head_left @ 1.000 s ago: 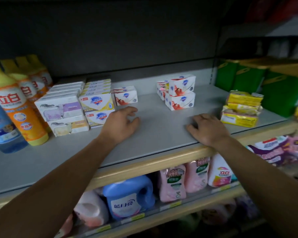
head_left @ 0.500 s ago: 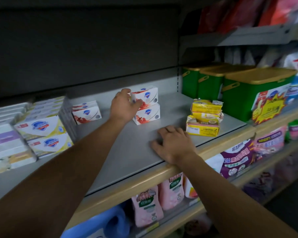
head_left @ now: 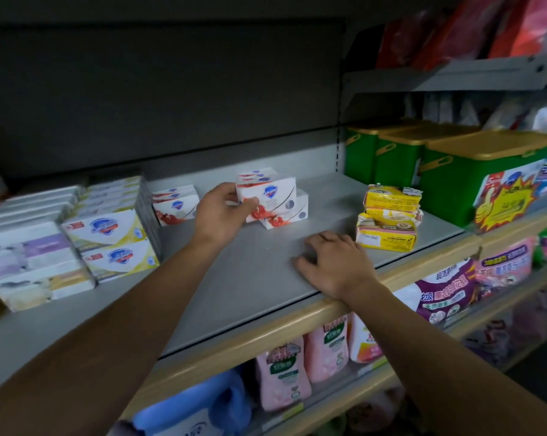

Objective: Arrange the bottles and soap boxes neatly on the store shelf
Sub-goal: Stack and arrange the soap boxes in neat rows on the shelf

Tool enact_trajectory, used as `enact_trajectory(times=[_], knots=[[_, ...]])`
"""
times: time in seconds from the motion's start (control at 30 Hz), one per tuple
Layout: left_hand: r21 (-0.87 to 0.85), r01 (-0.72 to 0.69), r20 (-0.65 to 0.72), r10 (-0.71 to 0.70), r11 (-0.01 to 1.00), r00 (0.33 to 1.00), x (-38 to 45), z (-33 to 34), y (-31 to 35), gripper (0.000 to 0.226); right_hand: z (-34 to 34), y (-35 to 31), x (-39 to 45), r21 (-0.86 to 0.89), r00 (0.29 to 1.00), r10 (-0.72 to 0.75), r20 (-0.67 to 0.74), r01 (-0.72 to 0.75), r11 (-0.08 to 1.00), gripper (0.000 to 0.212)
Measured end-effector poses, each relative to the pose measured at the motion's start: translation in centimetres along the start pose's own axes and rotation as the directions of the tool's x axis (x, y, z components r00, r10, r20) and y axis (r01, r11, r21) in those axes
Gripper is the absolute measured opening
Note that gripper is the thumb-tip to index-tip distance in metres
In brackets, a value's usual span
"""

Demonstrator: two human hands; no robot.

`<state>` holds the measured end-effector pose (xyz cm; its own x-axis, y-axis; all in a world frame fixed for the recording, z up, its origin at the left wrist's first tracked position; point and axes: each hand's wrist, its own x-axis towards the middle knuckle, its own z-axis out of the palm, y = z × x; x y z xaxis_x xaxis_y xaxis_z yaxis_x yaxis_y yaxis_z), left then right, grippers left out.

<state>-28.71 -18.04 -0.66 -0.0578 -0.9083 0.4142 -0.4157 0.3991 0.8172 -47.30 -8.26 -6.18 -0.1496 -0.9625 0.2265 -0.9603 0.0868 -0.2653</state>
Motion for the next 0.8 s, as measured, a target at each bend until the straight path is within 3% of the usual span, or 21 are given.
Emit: enact_trajectory(times=[0.17,0.27,0.47,0.6,0.73,0.8], knots=[[-0.176,0.151,0.127,-0.13,0.973,0.983,-5.9,-7.2,-3.0,0.01,-0.8,-1.1,-0.7,0.039,0.998,-0.029,-0.061,0.031,0.999,0.056],[-0.248,0.261,0.172,-0.222,0.933,0.96,-7.7,-10.6,-4.7,0.012,-0.8,-3.9,-1.3,0.223,0.991,-0.096,-0.089,0.113,0.968,0.068],[-0.397,0.335,0.162,-0.294,0.854,0.942,-9.8,-14.4,-7.1,0.018,0.0,-13.2,-1.8,0.553,0.927,-0.373,0.026,0.298,0.778,0.088],[-0.462,0.331,0.155,-0.292,0.823,0.944,-9.8,-15.0,-7.4,0.02,1.1,-15.8,-1.6,0.65,0.913,-0.408,-0.01,0.316,0.691,0.078],[-0.531,0.328,0.126,-0.31,0.781,0.942,-9.4,-15.0,-7.6,0.028,2.7,-15.8,-2.2,0.778,0.961,-0.275,0.006,0.168,0.606,0.062],[-0.535,0.35,0.137,-0.33,0.769,0.934,-9.2,-15.1,-7.7,0.038,2.9,-15.6,-2.1,0.793,0.976,-0.216,0.003,0.129,0.596,0.044]])
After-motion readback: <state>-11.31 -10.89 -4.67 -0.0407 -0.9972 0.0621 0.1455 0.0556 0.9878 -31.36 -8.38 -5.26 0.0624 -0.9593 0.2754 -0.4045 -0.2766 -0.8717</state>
